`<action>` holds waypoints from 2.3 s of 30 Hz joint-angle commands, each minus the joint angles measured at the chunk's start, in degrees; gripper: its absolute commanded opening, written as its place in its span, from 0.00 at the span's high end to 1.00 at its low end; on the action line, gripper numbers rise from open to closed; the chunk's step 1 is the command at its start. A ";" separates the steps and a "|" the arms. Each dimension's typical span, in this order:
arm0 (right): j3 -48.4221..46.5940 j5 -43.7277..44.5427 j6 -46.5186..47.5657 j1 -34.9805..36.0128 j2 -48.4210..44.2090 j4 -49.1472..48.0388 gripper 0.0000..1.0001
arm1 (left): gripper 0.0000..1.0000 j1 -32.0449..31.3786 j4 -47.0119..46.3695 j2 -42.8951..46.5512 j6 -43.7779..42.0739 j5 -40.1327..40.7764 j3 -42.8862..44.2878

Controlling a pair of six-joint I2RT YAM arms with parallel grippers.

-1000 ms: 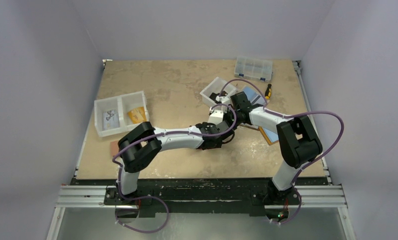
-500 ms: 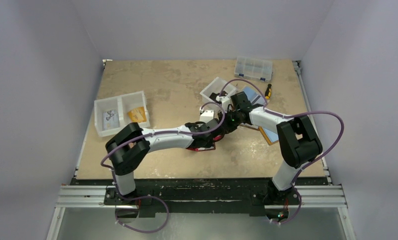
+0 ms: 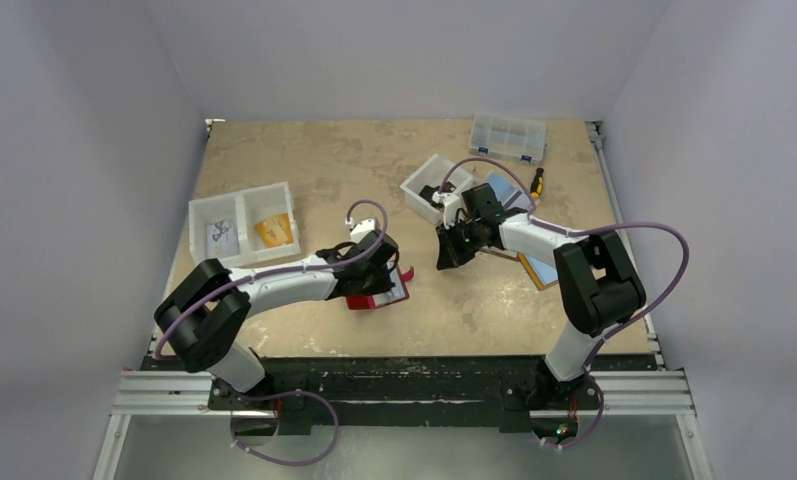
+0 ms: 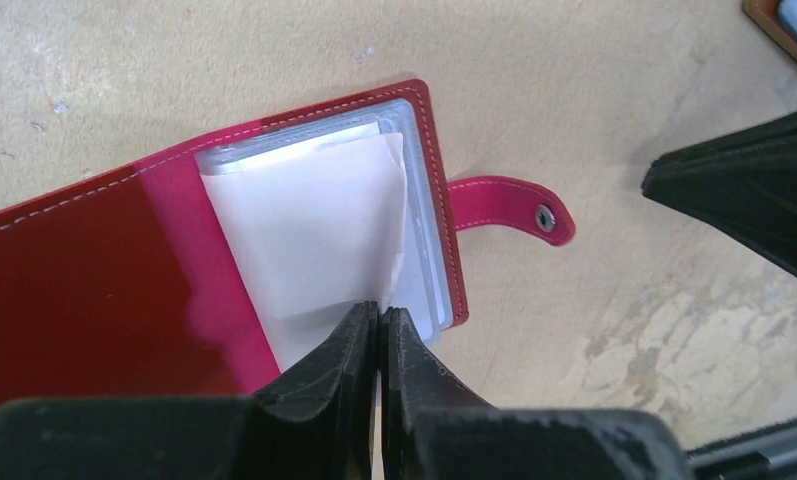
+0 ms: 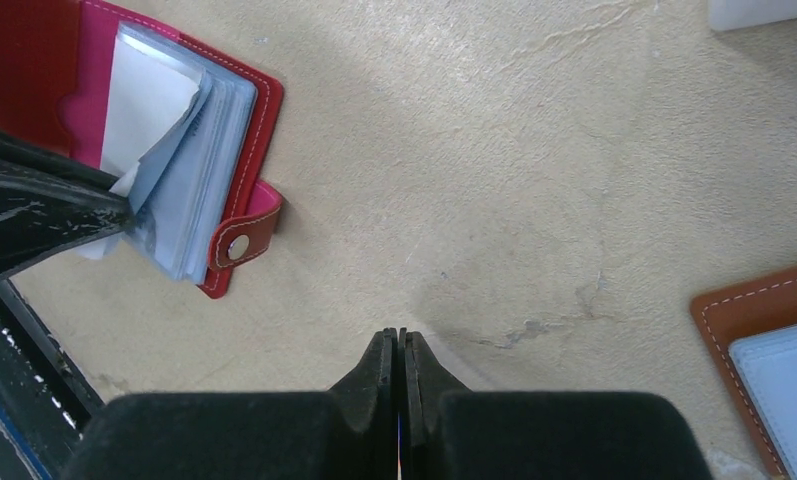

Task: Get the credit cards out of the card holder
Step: Open the card holder at the center of the board.

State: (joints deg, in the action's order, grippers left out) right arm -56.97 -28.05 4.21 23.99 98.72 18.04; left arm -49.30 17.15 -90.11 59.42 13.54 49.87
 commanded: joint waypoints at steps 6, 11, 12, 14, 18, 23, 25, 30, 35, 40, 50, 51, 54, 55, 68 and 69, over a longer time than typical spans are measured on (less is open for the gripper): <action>-1.93 -11.17 6.38 0.14 -3.50 2.81 0.89 | 1.00 2.53 -10.62 9.35 -1.49 -8.17 -6.10; -4.24 -17.10 12.64 0.59 -3.29 7.91 0.50 | 1.00 3.89 -11.15 12.99 -1.19 -8.97 -8.72; -4.59 -17.12 12.66 0.88 -3.04 8.01 0.45 | 1.00 4.18 -11.01 13.66 -0.71 -8.89 -9.33; -5.65 -16.56 12.50 1.49 -2.13 8.50 0.39 | 1.00 4.60 -10.99 14.76 0.65 -8.88 -10.76; -9.79 -13.11 10.68 2.84 1.68 9.91 0.36 | 1.00 5.16 -12.49 16.05 4.15 -9.53 -14.00; -16.11 -7.83 9.85 6.72 6.74 12.31 0.35 | 1.00 5.39 -13.57 17.38 6.06 -9.80 -16.62; -16.79 -6.81 9.70 8.89 7.73 12.40 0.34 | 1.00 5.52 -13.46 17.92 6.47 -9.67 -17.21; -16.60 -1.46 8.42 12.44 9.30 11.23 0.33 | 1.00 5.45 -13.79 19.75 8.00 -9.53 -19.05; -17.27 1.75 6.25 13.85 10.71 10.09 0.45 | 1.00 5.52 -13.54 21.72 8.93 -9.32 -20.41; -17.66 4.10 4.44 13.97 11.93 8.88 0.73 | 1.00 5.52 -13.38 23.45 9.95 -9.24 -21.60; -12.25 6.57 2.25 13.21 6.65 3.37 1.00 | 1.00 5.60 -9.33 28.96 12.67 -5.98 -24.13; -10.95 7.23 1.87 12.82 5.26 2.62 1.00 | 1.00 5.61 -8.37 29.63 12.94 -5.38 -24.30; -6.57 9.47 0.53 11.51 0.93 0.44 1.00 | 1.00 5.84 -6.12 31.14 13.95 -3.34 -25.21; -5.51 9.89 0.27 10.85 -0.34 -0.29 1.00 | 1.00 6.10 -5.71 31.47 14.15 -2.83 -25.64; 3.63 10.08 1.48 9.28 -6.90 -4.99 1.00 | 0.88 9.64 -4.68 19.02 11.31 -3.58 -24.31; 3.42 10.20 1.65 9.24 -6.60 -4.66 1.00 | 0.86 9.58 -3.93 18.07 11.21 -3.88 -23.94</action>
State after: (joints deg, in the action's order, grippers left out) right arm -53.58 -21.02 4.51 34.13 92.44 15.07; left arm -40.56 8.78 -68.27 73.01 9.50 24.12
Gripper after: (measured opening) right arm 0.046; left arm 0.116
